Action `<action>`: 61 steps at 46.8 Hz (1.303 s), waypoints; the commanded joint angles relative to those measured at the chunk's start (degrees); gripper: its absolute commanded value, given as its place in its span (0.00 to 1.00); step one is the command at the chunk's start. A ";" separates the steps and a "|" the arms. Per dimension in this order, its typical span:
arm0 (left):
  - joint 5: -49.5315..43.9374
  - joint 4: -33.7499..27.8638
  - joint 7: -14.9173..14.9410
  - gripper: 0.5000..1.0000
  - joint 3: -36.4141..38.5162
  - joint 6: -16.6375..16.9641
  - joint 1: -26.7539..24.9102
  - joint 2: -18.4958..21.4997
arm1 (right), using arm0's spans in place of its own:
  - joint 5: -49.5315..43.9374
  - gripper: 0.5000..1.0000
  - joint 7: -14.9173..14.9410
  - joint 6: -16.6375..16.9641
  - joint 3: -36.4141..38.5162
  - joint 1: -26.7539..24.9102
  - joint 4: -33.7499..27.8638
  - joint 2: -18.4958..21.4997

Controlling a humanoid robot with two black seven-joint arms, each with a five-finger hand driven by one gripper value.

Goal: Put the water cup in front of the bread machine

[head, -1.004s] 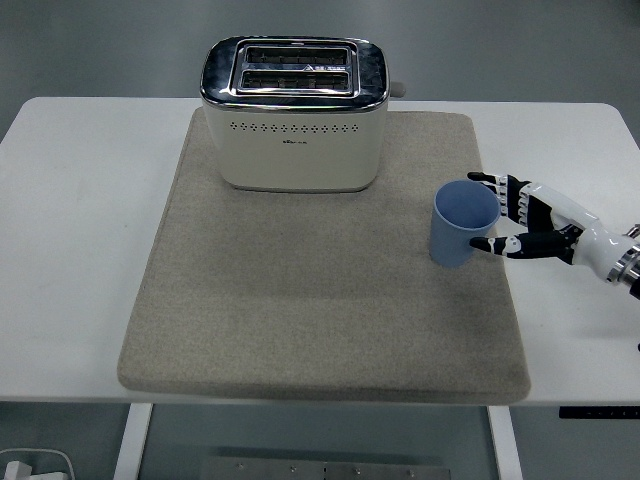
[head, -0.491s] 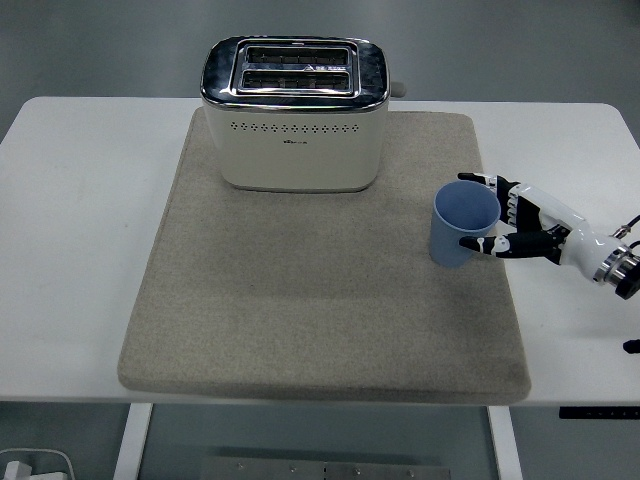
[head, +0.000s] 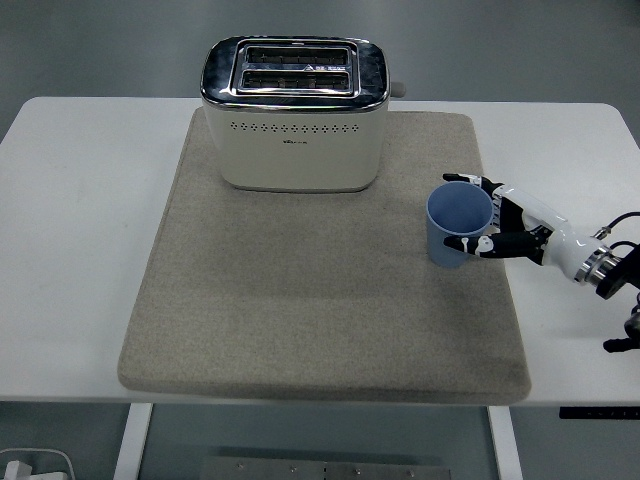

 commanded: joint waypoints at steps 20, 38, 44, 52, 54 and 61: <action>0.02 0.00 0.00 1.00 -0.01 0.00 0.00 0.00 | 0.77 0.72 0.93 -1.05 0.00 -0.10 -0.21 0.87; 0.02 0.00 0.00 1.00 -0.01 0.00 0.00 0.00 | 1.04 0.10 1.90 -1.05 -0.09 -0.18 -0.29 1.75; -0.07 -0.09 0.00 1.00 -0.01 0.00 0.00 0.00 | 1.13 0.12 1.99 -1.05 0.00 -0.18 -0.21 1.75; 0.02 0.00 0.00 1.00 -0.01 0.00 0.00 0.00 | 1.13 0.13 3.04 -1.14 0.09 0.08 0.67 1.57; 0.02 0.00 0.00 1.00 -0.01 0.00 0.00 0.00 | 1.13 0.14 3.04 -1.14 0.26 0.08 0.85 1.66; -0.07 0.00 0.00 1.00 -0.01 0.00 0.09 0.00 | 1.13 0.14 3.04 -1.14 1.32 0.34 1.90 2.10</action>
